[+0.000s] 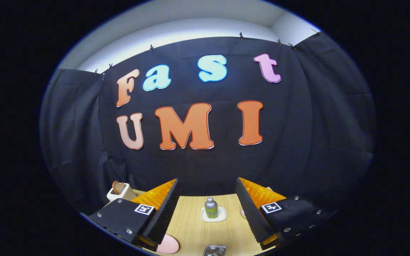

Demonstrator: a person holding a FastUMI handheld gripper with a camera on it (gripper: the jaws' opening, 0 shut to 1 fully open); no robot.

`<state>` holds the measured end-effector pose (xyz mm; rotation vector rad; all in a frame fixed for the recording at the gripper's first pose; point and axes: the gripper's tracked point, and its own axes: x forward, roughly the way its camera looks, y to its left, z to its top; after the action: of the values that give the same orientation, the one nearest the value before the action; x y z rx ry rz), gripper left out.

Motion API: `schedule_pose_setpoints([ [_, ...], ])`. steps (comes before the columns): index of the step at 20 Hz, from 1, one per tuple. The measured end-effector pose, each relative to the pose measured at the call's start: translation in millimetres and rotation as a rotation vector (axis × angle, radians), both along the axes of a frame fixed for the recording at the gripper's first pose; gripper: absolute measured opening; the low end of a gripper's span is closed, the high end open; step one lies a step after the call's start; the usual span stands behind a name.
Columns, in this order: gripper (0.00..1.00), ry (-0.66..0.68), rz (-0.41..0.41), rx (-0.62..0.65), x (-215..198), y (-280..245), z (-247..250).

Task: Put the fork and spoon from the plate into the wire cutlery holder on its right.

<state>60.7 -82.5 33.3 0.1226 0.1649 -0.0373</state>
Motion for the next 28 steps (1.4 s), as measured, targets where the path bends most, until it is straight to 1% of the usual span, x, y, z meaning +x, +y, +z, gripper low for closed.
schedule_pose_setpoints([
  [2,0.97,-0.043,-0.013,-0.018,-1.7,-3.5,8.9],
  [5,0.97,-0.090,-0.044,-0.043,-1.3,-6.2,11.0],
  [8,0.97,-0.087,-0.039,-0.028,-0.3,3.3,-3.1],
  [11,0.97,-0.114,-0.028,-0.020,0.3,10.0,-6.0],
  [14,0.97,-0.140,-0.041,-0.053,2.5,7.5,-5.2],
  [19,0.97,-0.190,-0.013,-0.054,5.4,19.4,6.6],
  [22,0.97,-0.217,0.024,-0.029,8.0,31.4,11.0],
  [28,0.97,-0.260,0.038,-0.022,12.0,37.5,21.9],
])
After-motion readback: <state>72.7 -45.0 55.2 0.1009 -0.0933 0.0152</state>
